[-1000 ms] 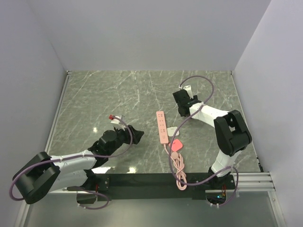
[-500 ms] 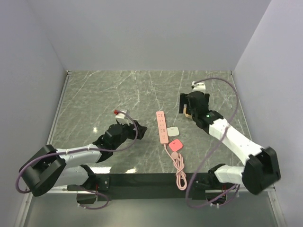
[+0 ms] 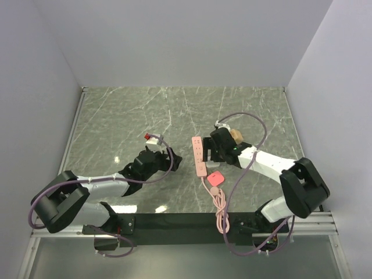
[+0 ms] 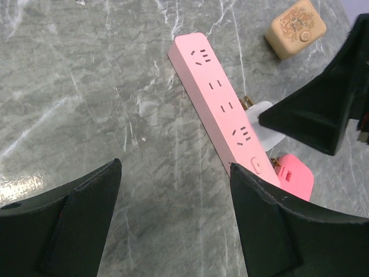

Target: Insert the plug

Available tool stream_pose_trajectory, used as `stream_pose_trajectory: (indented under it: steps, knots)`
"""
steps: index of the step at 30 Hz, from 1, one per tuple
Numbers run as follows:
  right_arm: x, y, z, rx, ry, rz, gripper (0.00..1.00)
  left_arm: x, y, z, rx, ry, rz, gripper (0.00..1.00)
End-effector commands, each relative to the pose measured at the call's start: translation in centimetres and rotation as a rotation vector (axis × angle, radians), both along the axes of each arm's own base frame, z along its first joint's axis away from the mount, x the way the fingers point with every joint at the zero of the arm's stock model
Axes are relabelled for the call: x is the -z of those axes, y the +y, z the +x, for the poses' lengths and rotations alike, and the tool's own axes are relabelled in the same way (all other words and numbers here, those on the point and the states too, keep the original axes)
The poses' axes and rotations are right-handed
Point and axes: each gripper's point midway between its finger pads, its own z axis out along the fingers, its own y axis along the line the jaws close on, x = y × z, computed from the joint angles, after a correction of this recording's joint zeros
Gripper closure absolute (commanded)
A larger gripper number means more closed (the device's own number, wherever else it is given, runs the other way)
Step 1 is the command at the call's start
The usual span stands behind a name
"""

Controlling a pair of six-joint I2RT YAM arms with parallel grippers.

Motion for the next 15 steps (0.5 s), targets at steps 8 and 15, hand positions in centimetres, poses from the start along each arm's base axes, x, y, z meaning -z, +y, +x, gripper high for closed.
stream_pose_trajectory:
  steps: [8,15]
  knots:
    - [3.3,0.7,-0.4,0.054,0.068,0.007,0.11,-0.9,-0.7,0.8,0.008,-0.023,-0.005,0.19]
    - [1.6,-1.8,-1.0,0.108,0.001,-0.038,0.11,-0.5,-1.4,0.9,0.029,-0.012,-0.008,0.19]
